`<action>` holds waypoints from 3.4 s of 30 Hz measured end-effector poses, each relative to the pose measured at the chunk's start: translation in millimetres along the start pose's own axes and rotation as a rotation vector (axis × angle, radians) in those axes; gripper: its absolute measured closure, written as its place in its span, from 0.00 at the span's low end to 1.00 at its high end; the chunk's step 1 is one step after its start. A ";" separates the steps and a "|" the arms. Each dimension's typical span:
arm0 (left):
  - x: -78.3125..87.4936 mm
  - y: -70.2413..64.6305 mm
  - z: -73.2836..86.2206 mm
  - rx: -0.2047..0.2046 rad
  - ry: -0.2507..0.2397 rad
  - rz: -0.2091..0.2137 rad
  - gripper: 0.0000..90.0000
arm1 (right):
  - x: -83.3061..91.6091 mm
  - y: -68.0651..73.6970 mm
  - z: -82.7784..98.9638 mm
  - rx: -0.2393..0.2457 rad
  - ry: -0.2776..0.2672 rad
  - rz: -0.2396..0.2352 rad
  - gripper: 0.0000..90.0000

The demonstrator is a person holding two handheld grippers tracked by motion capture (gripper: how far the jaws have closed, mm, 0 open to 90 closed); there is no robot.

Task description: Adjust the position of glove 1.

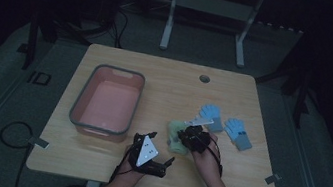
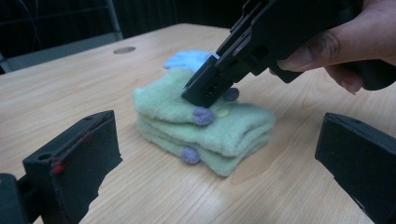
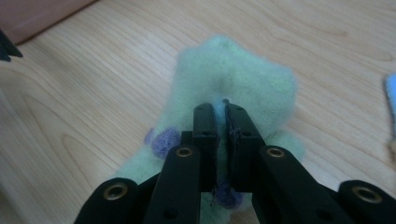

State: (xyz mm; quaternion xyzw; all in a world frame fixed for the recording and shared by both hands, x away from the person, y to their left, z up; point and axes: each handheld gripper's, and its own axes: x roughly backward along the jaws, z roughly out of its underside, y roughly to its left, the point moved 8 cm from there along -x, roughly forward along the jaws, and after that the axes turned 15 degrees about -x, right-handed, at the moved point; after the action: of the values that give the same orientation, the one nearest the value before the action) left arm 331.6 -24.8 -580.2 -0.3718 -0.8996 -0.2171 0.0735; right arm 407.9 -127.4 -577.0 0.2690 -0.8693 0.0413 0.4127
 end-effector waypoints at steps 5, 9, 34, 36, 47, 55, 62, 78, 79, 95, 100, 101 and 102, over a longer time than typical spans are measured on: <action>-3.4 0.7 1.0 0.012 0.064 0.038 0.00 | 3.9 -1.1 0.3 -0.007 -0.009 -0.021 0.86; -2.4 1.5 -5.7 -0.037 0.071 0.072 0.00 | 16.6 -4.8 -7.7 0.004 -0.052 -0.039 0.78; -46.3 -9.1 -5.1 -0.328 0.170 0.382 0.41 | -22.4 -31.9 -31.9 -0.062 0.071 -0.191 0.49; -48.2 -10.4 0.5 -0.349 0.195 0.400 0.44 | -30.8 -36.3 -26.0 -0.099 0.110 -0.237 0.47; -55.9 -12.6 7.8 -0.441 0.248 0.325 0.60 | -33.9 -33.3 -18.2 -0.152 0.165 -0.339 0.74; -55.8 -5.2 -0.6 -0.446 0.274 0.317 0.79 | -28.9 -30.7 -21.9 -0.168 0.140 -0.334 0.80; -48.1 3.0 -13.1 -0.454 0.282 0.322 0.81 | -17.4 -25.0 -31.8 -0.148 0.121 -0.335 0.81; -22.5 33.6 -41.0 -0.478 0.279 0.337 0.82 | 5.5 -4.2 -64.6 -0.116 0.060 -0.363 0.81; -20.2 35.9 -41.8 -0.476 0.280 0.339 0.82 | 5.5 -3.1 -65.6 -0.113 0.060 -0.363 0.81; 12.8 69.1 -41.1 -0.481 0.314 0.304 0.83 | 1.9 38.0 -95.6 -0.064 0.053 -0.398 0.81; 27.2 87.1 -39.9 -0.484 0.335 0.277 0.83 | -2.9 57.8 -111.4 -0.041 0.053 -0.412 0.81; 30.5 91.2 -39.7 -0.488 0.339 0.269 0.83 | -3.7 61.9 -114.9 -0.038 0.053 -0.417 0.81; 33.9 95.9 -39.5 -0.494 0.345 0.263 0.83 | -4.6 66.1 -118.8 -0.034 0.048 -0.421 0.81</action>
State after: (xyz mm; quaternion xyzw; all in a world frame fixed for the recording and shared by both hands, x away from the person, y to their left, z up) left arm 373.5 39.6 -502.7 -0.4490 -0.7383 -0.4771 0.1601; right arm 459.7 -34.2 -492.5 0.4367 -0.7844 -0.0541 0.4371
